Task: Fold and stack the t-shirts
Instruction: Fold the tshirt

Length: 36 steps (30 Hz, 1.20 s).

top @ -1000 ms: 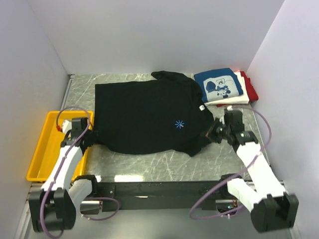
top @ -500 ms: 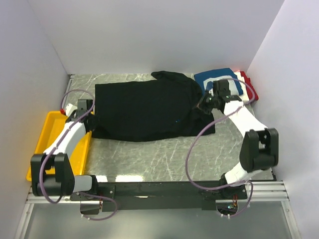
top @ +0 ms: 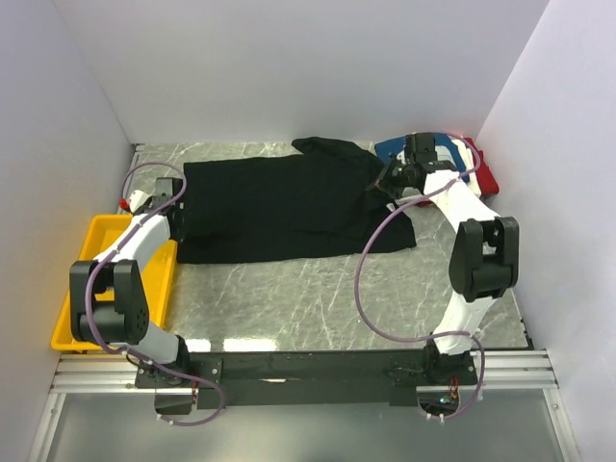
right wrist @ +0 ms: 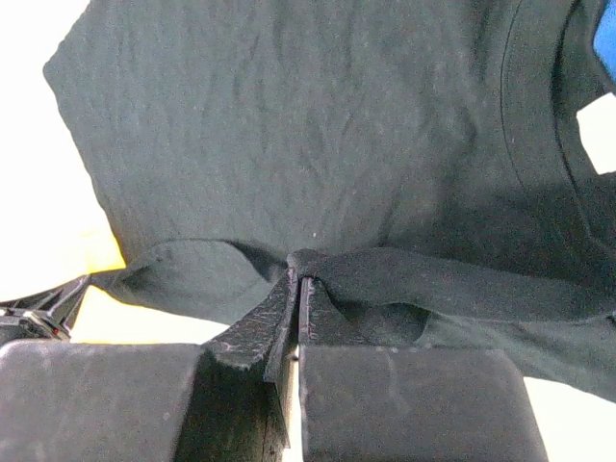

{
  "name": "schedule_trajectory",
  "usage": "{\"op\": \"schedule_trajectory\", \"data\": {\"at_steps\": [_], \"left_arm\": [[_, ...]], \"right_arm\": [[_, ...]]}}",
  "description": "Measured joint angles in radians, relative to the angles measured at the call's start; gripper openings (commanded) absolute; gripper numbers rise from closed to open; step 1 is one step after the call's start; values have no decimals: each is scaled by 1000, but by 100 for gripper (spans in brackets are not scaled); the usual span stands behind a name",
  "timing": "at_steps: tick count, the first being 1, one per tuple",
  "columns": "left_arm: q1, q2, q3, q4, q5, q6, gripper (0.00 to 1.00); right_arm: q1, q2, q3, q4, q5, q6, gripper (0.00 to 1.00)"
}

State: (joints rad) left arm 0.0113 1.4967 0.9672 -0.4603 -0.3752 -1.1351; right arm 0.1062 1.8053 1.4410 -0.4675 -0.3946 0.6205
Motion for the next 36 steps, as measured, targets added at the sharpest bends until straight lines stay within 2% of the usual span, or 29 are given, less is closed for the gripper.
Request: {"op": "schedule_trajectory", "data": {"at_steps": [15, 28, 29, 30, 32, 34, 35, 36], "left_arm": [[29, 37, 9, 7, 2, -7, 1], [43, 79, 30, 26, 24, -7, 1], [45, 79, 30, 30, 28, -7, 6], [47, 79, 30, 32, 31, -6, 11], [50, 79, 30, 38, 37, 0, 32], [53, 77, 30, 56, 47, 1, 51], [53, 76, 30, 66, 53, 3, 57], [53, 72, 30, 77, 61, 2, 64]], "right_arm": [[-66, 50, 26, 12, -26, -9, 0], [-71, 82, 34, 36, -73, -9, 0], [-71, 96, 40, 37, -78, -9, 0], [-71, 110, 47, 38, -82, -10, 4], [-71, 136, 64, 33, -87, -12, 20], [-71, 161, 85, 32, -92, -20, 30], [-71, 171, 97, 31, -93, -24, 38], [-71, 179, 107, 31, -94, -27, 40]]}}
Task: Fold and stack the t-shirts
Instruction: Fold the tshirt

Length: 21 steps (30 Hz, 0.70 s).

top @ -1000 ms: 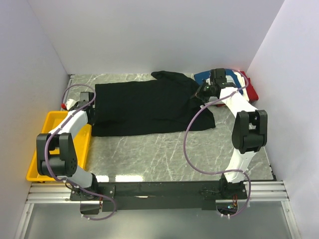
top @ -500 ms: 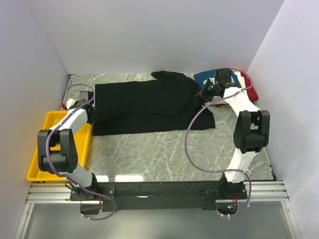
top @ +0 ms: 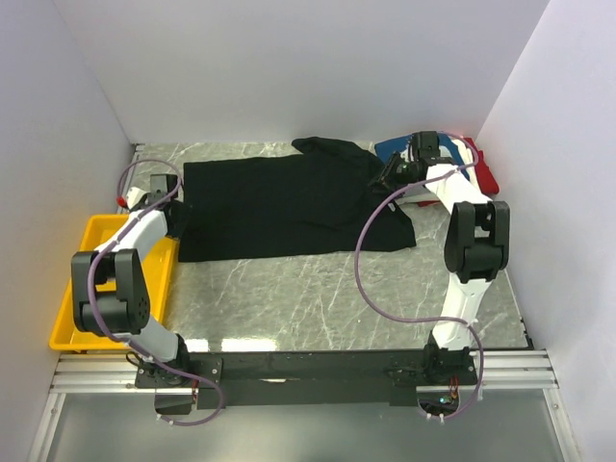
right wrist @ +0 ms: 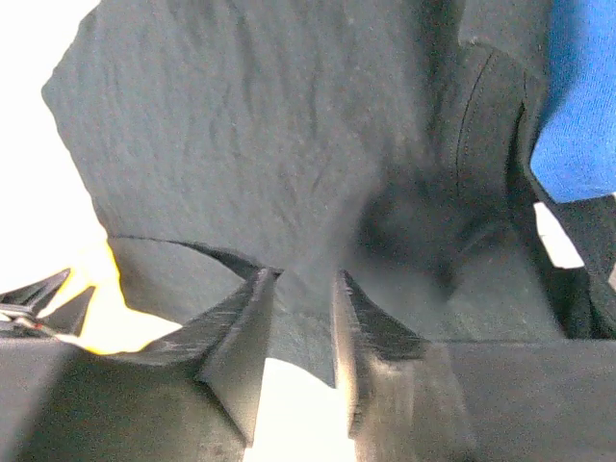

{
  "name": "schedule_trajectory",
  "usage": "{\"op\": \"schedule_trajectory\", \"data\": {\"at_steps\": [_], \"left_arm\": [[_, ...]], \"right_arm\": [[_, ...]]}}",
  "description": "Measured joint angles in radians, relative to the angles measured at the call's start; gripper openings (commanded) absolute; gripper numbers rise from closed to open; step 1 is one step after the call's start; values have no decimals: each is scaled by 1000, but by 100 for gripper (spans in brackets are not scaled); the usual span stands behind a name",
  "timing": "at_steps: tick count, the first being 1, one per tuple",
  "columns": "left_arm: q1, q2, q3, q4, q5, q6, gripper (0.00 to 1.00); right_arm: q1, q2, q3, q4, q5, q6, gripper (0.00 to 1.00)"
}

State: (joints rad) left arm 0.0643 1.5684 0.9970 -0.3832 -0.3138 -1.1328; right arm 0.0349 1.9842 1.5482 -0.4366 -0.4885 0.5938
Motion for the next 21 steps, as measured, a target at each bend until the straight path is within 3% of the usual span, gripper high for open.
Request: {"op": "schedule_trajectory", "data": {"at_steps": [1, 3, 11, 16, 21], "left_arm": [[0, -5, 0, 6, 4, 1, 74], [0, -23, 0, 16, 13, 1, 77], [-8, -91, 0, 29, 1, 27, 77], [-101, -95, -16, 39, 4, 29, 75], [-180, -95, -68, 74, 29, 17, 74]], "right_arm": [[0, 2, 7, 0, 2, -9, 44], [0, 2, 14, -5, 2, -16, 45], [17, -100, -72, 19, 71, -34, 47], [60, -224, -240, 72, 106, -38, 47], [98, -218, -343, 128, 117, -38, 47]]}}
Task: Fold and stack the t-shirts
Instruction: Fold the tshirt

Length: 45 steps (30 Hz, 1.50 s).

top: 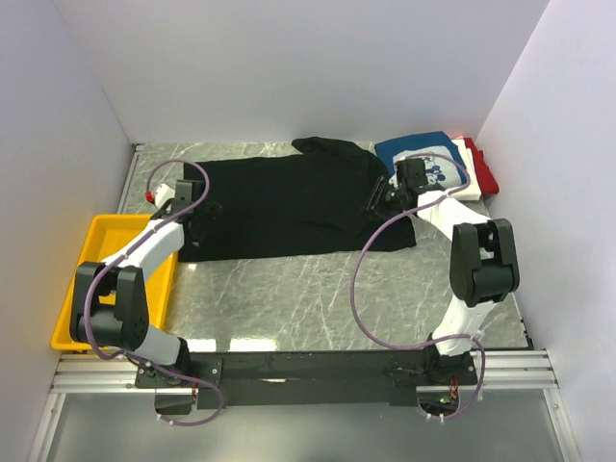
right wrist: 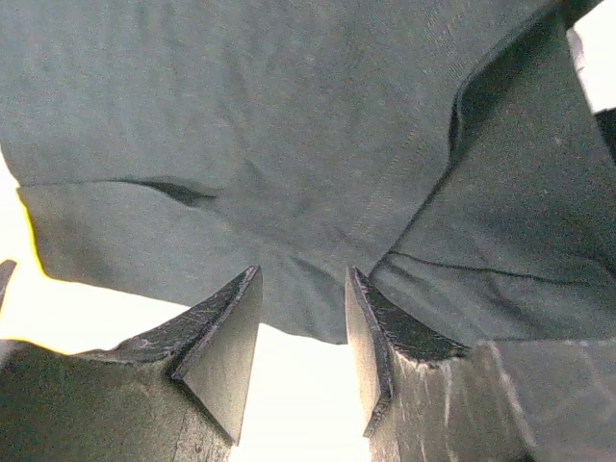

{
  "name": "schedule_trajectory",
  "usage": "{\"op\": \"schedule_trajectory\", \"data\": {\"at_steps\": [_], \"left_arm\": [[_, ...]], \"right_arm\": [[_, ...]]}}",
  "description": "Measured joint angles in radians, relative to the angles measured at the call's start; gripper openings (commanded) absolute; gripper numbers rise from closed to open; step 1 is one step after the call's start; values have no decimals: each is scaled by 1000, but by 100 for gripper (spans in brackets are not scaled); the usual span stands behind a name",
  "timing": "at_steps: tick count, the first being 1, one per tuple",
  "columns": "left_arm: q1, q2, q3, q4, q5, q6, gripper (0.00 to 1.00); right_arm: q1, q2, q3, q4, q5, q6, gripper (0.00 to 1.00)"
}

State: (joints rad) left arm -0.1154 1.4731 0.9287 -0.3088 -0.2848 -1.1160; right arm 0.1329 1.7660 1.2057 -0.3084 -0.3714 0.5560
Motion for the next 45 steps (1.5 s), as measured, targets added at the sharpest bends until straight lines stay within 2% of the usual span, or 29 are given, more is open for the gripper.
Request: {"op": "schedule_trajectory", "data": {"at_steps": [6, 18, 27, 45], "left_arm": [[-50, 22, -32, 42, 23, -7, 74], [-54, 26, -107, 88, 34, -8, 73], [-54, 26, -134, 112, 36, -8, 73], [-54, 26, -161, 117, 25, -4, 72]], "right_arm": [[28, 54, -36, 56, 22, 8, 48], [59, 87, -100, 132, 70, 31, 52], [62, 67, -163, 210, 68, 57, 52], [85, -21, -245, 241, 101, 95, 50]]}}
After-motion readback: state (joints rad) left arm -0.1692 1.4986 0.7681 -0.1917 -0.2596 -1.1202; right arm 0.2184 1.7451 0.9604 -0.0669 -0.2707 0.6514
